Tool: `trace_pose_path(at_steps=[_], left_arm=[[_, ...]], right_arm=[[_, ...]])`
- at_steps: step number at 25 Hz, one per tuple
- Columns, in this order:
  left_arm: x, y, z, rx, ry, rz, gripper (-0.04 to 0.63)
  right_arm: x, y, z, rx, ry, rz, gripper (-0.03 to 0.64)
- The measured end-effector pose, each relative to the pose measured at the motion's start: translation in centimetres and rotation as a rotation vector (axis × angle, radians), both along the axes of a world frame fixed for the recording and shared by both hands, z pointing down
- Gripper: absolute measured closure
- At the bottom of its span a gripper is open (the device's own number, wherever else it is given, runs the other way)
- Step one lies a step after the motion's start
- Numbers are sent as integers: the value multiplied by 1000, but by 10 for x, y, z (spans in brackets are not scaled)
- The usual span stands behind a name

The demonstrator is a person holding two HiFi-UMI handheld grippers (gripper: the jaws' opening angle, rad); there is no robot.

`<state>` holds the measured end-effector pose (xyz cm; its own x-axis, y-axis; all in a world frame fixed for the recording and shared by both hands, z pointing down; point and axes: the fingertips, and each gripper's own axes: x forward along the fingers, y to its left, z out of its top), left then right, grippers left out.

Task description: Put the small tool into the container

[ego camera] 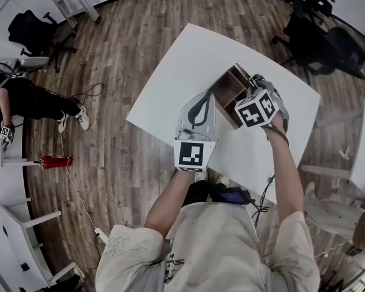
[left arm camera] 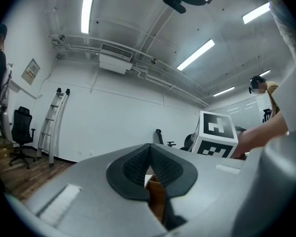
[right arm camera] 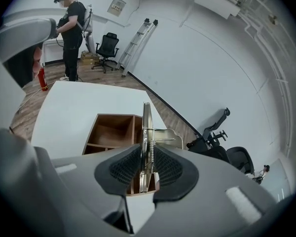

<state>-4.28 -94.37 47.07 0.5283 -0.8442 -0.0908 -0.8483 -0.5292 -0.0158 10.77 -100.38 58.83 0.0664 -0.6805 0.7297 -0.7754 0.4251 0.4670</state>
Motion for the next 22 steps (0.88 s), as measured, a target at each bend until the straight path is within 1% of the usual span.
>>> trace_pose_path(at_steps=[5, 10, 17, 22], left_arm=[[4, -7, 3, -2, 3, -3, 580], [-15, -13, 0, -3, 1, -5, 580], [-17, -10, 8, -6, -3, -9, 580], [-35, -23, 0, -10, 1, -11, 580]], right_arm=[[2, -9, 20, -57, 24, 3, 525], [-17, -17, 27, -121, 57, 13, 525], [-11, -15, 43, -183, 79, 30, 524], [-22, -28, 46, -242, 95, 51, 525]])
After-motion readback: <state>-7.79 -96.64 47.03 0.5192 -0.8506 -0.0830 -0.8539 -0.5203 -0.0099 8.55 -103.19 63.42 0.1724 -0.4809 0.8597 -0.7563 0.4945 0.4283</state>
